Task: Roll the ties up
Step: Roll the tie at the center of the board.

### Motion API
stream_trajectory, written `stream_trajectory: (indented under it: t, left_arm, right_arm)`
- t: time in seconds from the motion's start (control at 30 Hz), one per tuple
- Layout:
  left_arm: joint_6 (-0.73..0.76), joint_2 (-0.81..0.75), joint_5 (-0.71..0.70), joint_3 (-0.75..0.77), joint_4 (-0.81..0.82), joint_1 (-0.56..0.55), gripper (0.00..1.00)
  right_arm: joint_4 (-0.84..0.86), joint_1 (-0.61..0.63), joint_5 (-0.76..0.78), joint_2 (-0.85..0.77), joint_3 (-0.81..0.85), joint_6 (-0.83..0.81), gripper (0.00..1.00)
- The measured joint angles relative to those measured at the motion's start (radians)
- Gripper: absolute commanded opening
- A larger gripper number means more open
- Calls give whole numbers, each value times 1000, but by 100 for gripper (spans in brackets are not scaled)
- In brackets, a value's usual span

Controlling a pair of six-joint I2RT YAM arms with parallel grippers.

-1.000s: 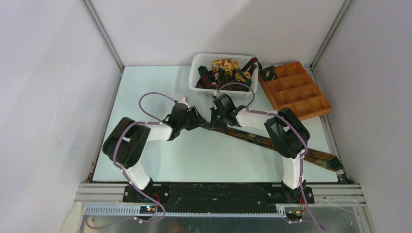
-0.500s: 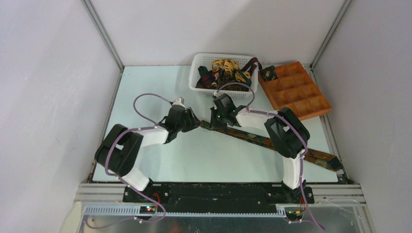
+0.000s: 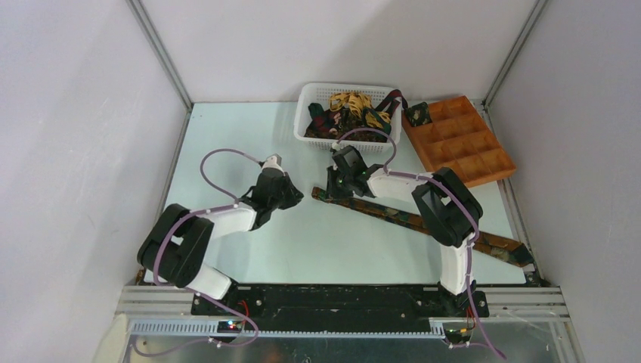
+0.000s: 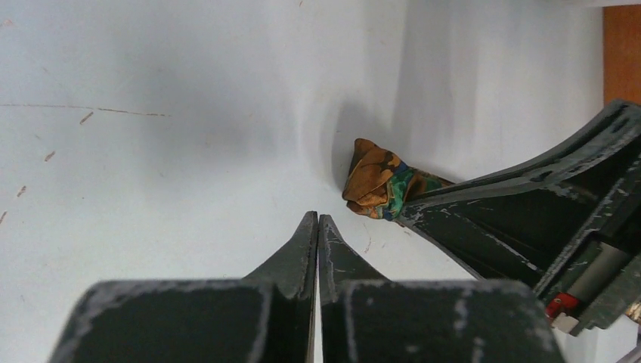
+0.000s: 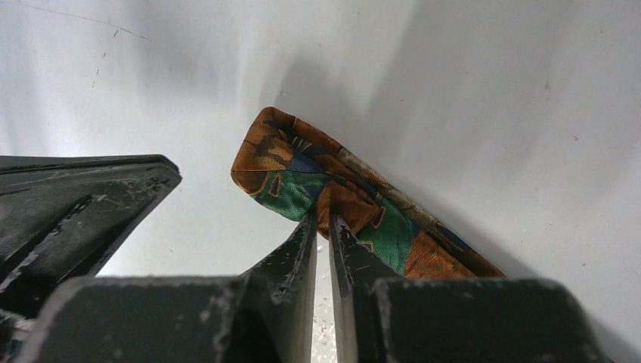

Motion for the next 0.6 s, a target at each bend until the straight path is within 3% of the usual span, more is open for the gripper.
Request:
stream_trajectory:
  t: [0.6]
  left_arm:
    - [0, 42, 56, -11, 43, -6, 0]
  right_arm:
    - [0, -5, -5, -60, 0, -19, 16]
